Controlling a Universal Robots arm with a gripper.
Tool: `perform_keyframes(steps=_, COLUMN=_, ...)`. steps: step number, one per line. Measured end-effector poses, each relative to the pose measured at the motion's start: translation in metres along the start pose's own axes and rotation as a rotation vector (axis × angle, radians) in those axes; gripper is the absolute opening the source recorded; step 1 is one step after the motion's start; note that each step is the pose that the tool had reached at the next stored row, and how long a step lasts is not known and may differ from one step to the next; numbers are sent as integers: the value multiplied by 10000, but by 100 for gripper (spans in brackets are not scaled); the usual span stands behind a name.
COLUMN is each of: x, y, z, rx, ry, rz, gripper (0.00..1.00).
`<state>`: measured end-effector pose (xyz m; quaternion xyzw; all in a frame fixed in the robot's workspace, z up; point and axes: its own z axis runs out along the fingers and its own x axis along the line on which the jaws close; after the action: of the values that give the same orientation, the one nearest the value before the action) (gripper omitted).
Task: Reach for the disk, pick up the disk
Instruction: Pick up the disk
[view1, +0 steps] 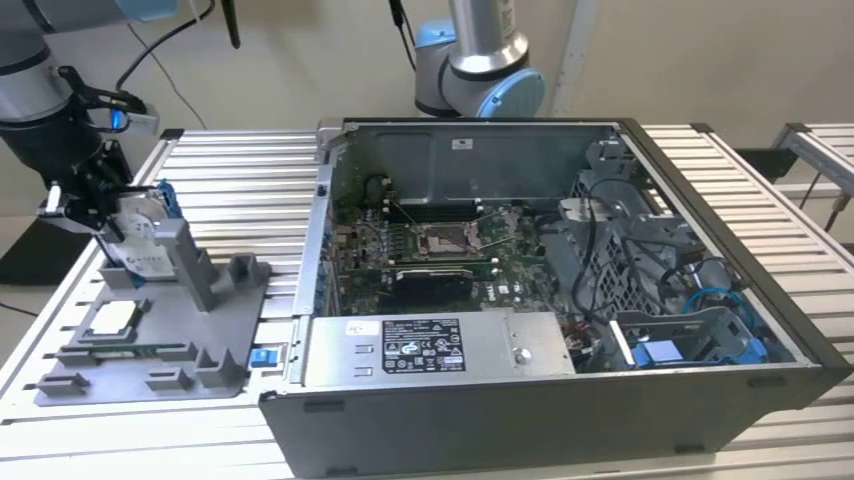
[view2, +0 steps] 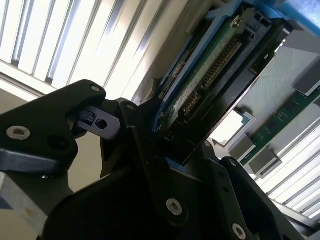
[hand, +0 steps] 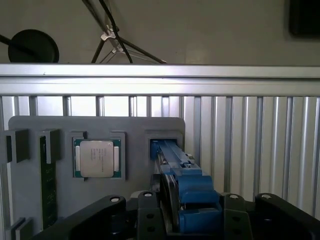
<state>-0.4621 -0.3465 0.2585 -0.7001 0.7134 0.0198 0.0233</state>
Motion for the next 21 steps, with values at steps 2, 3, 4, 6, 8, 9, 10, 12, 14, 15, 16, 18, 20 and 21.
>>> perform_keyframes(steps=2, x=0, y=0, z=1, rx=0, ry=0, rz=0, gripper=0)
perform_keyframes(steps=3, x=0, y=0, z=1, rx=1, ry=0, rz=0, gripper=0)
perform_keyframes(steps=4, x=0, y=0, z=1, rx=0, ry=0, rz=0, gripper=0)
perform_keyframes(steps=6, x=0, y=0, z=1, rx=0, ry=0, rz=0, gripper=0)
perform_keyframes(steps=8, x=0, y=0, z=2, rx=0, ry=0, rz=0, gripper=0)
perform_keyframes(steps=9, x=0, y=0, z=2, rx=1, ry=0, rz=0, gripper=0)
perform_keyframes(steps=10, x=0, y=0, z=3, rx=1, ry=-1, rz=0, gripper=0)
perform_keyframes(steps=12, x=0, y=0, z=3, rx=1, ry=-1, rz=0, gripper=0)
perform_keyframes(steps=14, x=0, y=0, z=3, rx=0, ry=0, rz=0, gripper=0)
perform_keyframes(steps=15, x=0, y=0, z=3, rx=0, ry=0, rz=0, gripper=0)
perform_keyframes(steps=16, x=0, y=0, z=3, rx=0, ry=0, rz=0, gripper=0)
perform_keyframes(steps=18, x=0, y=0, z=4, rx=0, ry=0, rz=0, gripper=0)
perform_keyframes(steps=20, x=0, y=0, z=5, rx=1, ry=0, rz=0, gripper=0)
perform_keyframes(steps=21, x=0, y=0, z=5, rx=0, ry=0, rz=0, gripper=0)
